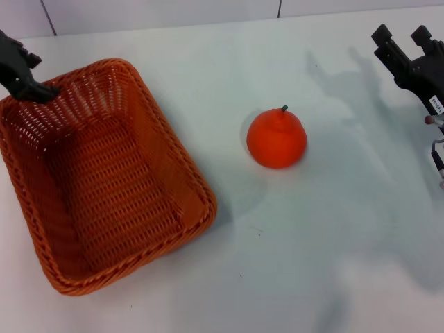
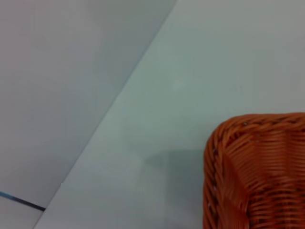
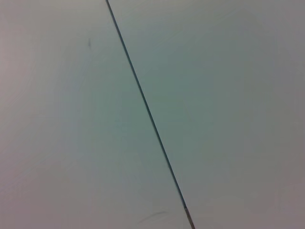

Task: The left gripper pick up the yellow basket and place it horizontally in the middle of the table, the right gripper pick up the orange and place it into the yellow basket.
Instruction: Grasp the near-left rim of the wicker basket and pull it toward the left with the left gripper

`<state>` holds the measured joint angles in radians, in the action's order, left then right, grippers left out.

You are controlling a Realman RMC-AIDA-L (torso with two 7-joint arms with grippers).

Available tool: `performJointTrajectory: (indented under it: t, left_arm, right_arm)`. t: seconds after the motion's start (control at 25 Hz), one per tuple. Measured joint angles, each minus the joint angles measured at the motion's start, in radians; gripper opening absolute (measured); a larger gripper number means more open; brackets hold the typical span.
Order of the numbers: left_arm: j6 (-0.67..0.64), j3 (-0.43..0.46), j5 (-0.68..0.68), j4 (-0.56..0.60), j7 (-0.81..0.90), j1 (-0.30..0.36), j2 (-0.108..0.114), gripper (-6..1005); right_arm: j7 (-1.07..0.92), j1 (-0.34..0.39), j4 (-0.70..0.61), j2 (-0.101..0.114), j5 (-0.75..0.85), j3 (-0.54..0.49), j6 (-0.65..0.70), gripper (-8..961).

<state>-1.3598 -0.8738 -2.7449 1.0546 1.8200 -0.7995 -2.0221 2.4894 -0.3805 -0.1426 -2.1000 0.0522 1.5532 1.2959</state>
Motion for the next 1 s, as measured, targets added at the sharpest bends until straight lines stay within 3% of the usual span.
performJointTrajectory:
  t: [0.48, 1.0]
  left_arm:
    - [0.098, -0.042, -0.107, -0.009, -0.003, 0.007, -0.07, 632]
    - [0.154, -0.058, -0.111, -0.012, 0.005, 0.038, -0.092, 628]
  right_arm:
    - [-0.015, 0.002, 0.0, 0.0, 0.0, 0.03, 0.001, 947]
    - [-0.026, 0.01, 0.002, 0.0, 0.0, 0.057, 0.005, 948]
